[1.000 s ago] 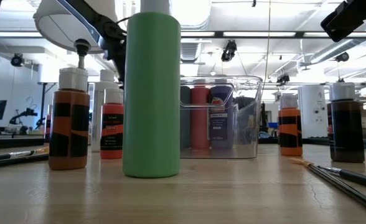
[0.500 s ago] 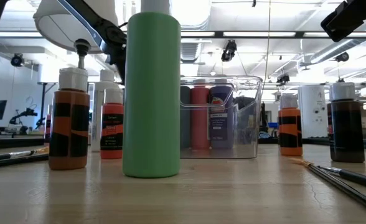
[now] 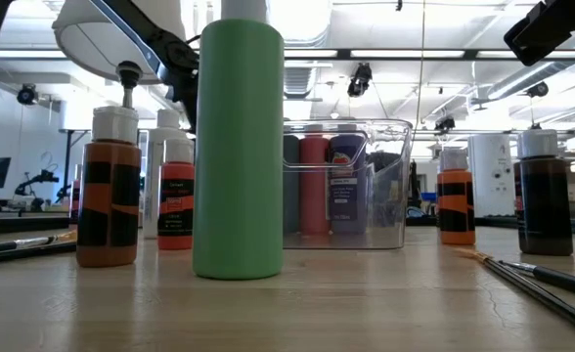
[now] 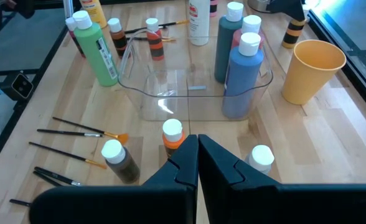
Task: Pick & Place Paint Supplies
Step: Put the yellow paint bottle into the transparent bin
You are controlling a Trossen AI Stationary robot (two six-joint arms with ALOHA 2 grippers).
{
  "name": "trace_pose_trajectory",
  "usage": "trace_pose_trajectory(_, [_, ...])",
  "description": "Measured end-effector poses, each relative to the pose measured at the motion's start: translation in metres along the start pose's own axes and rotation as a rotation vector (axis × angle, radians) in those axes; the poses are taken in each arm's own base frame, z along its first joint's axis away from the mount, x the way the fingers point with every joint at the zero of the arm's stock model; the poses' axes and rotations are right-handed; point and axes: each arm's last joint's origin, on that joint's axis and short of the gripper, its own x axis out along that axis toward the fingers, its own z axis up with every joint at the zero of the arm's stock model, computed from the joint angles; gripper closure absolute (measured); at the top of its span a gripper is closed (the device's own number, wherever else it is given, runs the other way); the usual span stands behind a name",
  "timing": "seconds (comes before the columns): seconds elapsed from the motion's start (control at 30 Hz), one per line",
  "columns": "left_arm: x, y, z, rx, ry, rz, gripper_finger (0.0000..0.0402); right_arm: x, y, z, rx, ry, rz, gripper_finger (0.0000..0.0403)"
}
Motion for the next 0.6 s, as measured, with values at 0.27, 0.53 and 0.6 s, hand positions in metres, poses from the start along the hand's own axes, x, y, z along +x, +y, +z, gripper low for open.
trace_pose_trajectory(0.27, [0.0000,-0.0002,0.0003,0.025,-0.003,-0.001,0.0271,0.0000,0.0000,0.0000,0.000,0.000,0.000,0.0394])
trace_pose_trajectory(0.53, [0.0000,-0.0003,0.0002,0.026,0.000,-0.005,0.0273,0.0000,0.0000,0.0000,0.000,0.000,0.000,0.0394])
trace_pose_trajectory(0.6, [-0.0005,-0.0001,0.0000,0.027,0.008,-0.012,0.0272,0.0000,0.0000,0.0000,0.000,0.000,0.000,0.0394])
